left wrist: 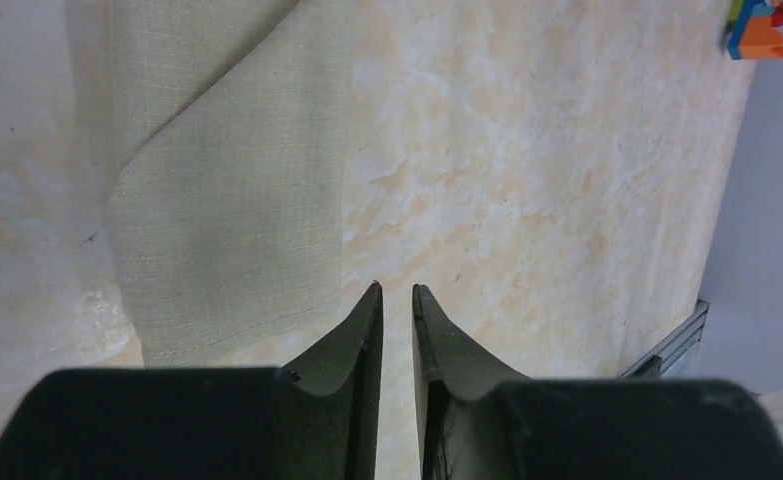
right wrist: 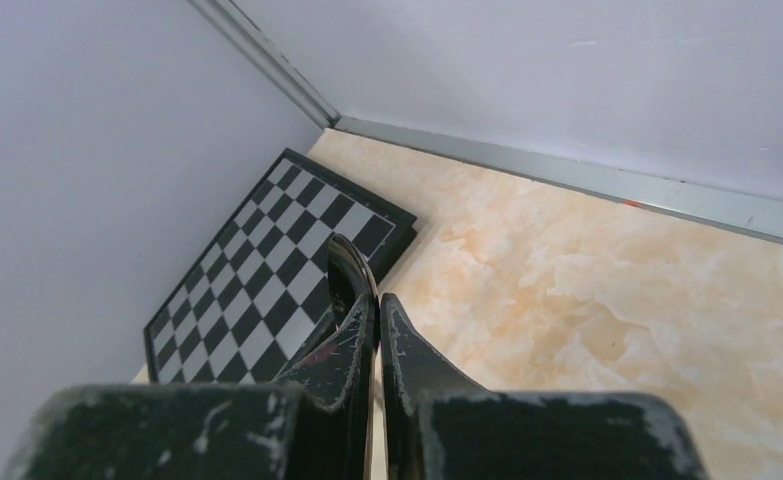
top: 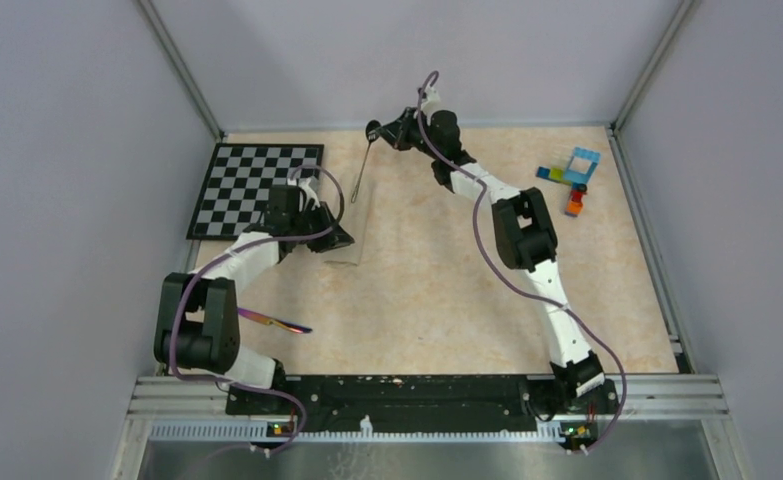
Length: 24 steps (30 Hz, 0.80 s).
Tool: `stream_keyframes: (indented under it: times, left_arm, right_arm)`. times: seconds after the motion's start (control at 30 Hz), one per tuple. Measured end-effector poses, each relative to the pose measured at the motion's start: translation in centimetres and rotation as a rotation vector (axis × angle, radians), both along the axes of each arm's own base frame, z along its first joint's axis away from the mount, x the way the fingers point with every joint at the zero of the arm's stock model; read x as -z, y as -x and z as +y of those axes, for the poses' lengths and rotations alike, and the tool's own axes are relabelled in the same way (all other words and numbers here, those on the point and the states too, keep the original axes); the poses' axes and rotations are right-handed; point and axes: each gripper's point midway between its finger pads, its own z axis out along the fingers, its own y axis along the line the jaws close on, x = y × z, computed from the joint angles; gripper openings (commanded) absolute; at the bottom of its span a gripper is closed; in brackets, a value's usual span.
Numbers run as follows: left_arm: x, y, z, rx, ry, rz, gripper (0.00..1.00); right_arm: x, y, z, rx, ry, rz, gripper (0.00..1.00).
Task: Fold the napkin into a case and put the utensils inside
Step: Insert the spoon into the folded napkin.
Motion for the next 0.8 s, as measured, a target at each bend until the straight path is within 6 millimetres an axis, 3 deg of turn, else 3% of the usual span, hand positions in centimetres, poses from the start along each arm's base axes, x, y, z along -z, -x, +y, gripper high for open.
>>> stream_keyframes:
  times: [0.23,0.33,0.57,0.8]
  left_arm:
    - [2.0,0.2,1.2,-0.051,-0.047,0.010,0.12]
    - [3.2,0.8,1.6,-0.072,-0.062,0.035,0.11]
    - [5.1,1.5,2.0,-0.098,-0.075,0.075,0.09]
    - [6.6,1.5,2.1,-0.117,-0.078,0.103,0.08]
  right_arm:
    - [3.5,-1.5,0.8,-0.007,0.049,0.044,0.00]
    - [3.6,-1.3,0.9,-0.016,0.061,0.040,0.00]
    - [4.4,-0.5,1.7,-0.043,0.083,0.036,0.00]
    - [8.9,1.5,2.5,-0.068,0.132,0.119,0.00]
